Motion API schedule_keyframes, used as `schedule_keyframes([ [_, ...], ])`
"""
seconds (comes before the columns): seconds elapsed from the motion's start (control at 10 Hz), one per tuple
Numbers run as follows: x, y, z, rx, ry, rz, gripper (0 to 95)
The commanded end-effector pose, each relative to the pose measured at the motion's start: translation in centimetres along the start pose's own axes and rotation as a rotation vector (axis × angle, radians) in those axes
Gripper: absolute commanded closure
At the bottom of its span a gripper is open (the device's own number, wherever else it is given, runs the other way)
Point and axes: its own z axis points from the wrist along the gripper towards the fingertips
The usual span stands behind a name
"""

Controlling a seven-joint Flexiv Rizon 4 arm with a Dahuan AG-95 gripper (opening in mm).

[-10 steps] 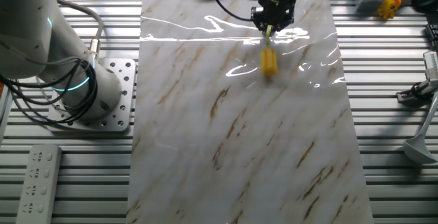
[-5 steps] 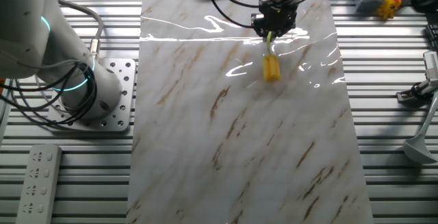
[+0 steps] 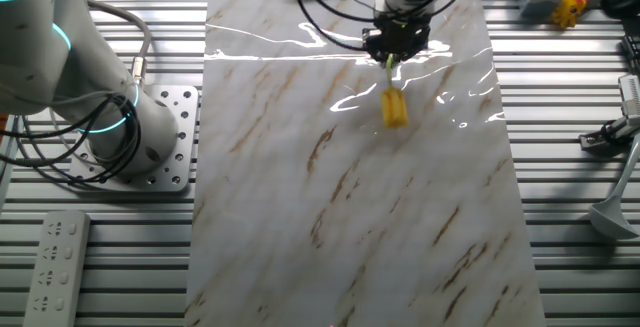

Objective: Scrub the table with a brush

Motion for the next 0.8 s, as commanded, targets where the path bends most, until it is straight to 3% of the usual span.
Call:
schedule_keyframes([
  [0.1, -0.02, -0.15, 0.25, -0.001, 0.001, 0.005, 95.0],
  [0.3, -0.02, -0.15, 0.25, 0.001, 0.006, 0.012, 95.0],
  [0.8, -0.36, -0.08, 0.36, 0.013, 0.002, 0.172, 95.0],
])
